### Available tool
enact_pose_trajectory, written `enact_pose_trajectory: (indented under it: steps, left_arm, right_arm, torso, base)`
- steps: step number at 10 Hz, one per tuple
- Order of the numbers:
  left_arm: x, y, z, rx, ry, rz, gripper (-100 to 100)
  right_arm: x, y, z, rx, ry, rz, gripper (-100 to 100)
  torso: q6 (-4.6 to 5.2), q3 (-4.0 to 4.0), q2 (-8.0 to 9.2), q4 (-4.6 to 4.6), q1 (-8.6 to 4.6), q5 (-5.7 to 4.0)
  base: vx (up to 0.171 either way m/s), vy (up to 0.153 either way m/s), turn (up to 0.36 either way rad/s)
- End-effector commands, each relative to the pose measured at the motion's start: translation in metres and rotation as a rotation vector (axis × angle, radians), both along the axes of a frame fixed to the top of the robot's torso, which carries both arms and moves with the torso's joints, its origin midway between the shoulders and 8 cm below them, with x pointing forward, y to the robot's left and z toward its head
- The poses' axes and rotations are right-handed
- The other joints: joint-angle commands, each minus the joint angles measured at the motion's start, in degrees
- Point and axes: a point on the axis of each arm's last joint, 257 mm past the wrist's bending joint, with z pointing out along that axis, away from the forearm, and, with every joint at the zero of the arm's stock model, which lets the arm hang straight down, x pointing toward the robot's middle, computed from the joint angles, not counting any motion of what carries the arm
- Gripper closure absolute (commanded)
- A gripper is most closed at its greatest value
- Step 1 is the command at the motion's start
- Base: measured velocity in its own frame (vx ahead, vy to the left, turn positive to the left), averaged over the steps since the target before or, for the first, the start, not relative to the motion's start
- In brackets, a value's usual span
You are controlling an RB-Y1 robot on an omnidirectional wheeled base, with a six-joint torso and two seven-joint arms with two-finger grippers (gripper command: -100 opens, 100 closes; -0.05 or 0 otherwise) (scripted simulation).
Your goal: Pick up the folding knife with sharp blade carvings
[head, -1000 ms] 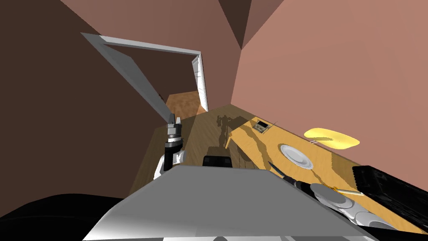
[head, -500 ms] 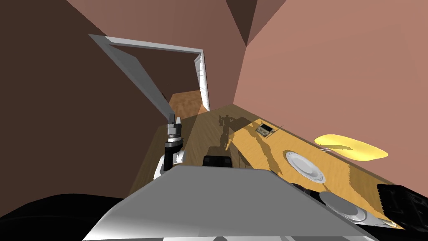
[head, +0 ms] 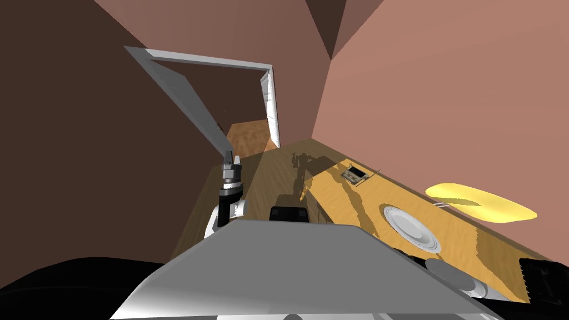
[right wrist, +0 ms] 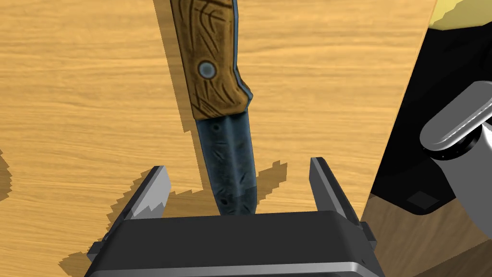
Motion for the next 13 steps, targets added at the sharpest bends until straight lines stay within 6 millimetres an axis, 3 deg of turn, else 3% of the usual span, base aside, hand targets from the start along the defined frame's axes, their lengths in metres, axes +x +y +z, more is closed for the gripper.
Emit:
enact_pose_trajectory:
  steps: [1,4,5,9,10,11,13]
  left_arm:
    - [0.000,0.000,0.000,0.000,0.000,0.000,0]
    - [0.000,0.000,0.000,0.000,0.000,0.000,0]
    - [0.000,0.000,0.000,0.000,0.000,0.000,0]
    - [0.000,0.000,0.000,0.000,0.000,0.000,0]
    - [0.000,0.000,0.000,0.000,0.000,0.000,0]
    - [0.000,0.000,0.000,0.000,0.000,0.000,0]
    - [0.000,0.000,0.000,0.000,0.000,0.000,0]
  right_arm:
    - [-0.004,0.003,-0.008,-0.003,-0.004,-0.008,-100]
    - [-0.009,0.011,-0.017,0.000,-0.005,-0.016,-100]
    - [-0.009,0.011,-0.018,-0.002,-0.006,-0.016,100]
    - [-0.009,0.011,-0.017,-0.003,-0.006,-0.015,100]
    - [-0.009,0.010,-0.017,-0.004,-0.006,-0.015,0]
    - [-0.004,0.003,-0.008,-0.003,-0.004,-0.008,100]
    - [0.001,-0.004,0.002,-0.002,-0.001,0.001,100]
  torso:
    - [0.00,0.00,0.00,0.00,0.00,0.00]
    - [0.02,0.03,0.05,0.01,-0.12,-0.03]
    - [0.02,0.02,0.04,0.01,-0.02,0.00]
    - [0.01,0.01,0.01,0.00,-0.13,-0.11]
    - [0.02,0.00,0.01,0.00,-0.16,-0.12]
    - [0.02,0.00,0.01,0.00,-0.17,-0.13]
    - [0.04,-0.01,-0.01,-0.01,0.05,-0.09]
  base:
    - [0.001,-0.045,0.057]
    - [-0.003,-0.047,0.043]
    - [0.000,-0.005,0.000]
    - [0.000,0.000,0.000]
    - [0.000,0.000,0.000]
    - [0.005,0.037,-0.081]
    - [0.001,0.061,-0.060]
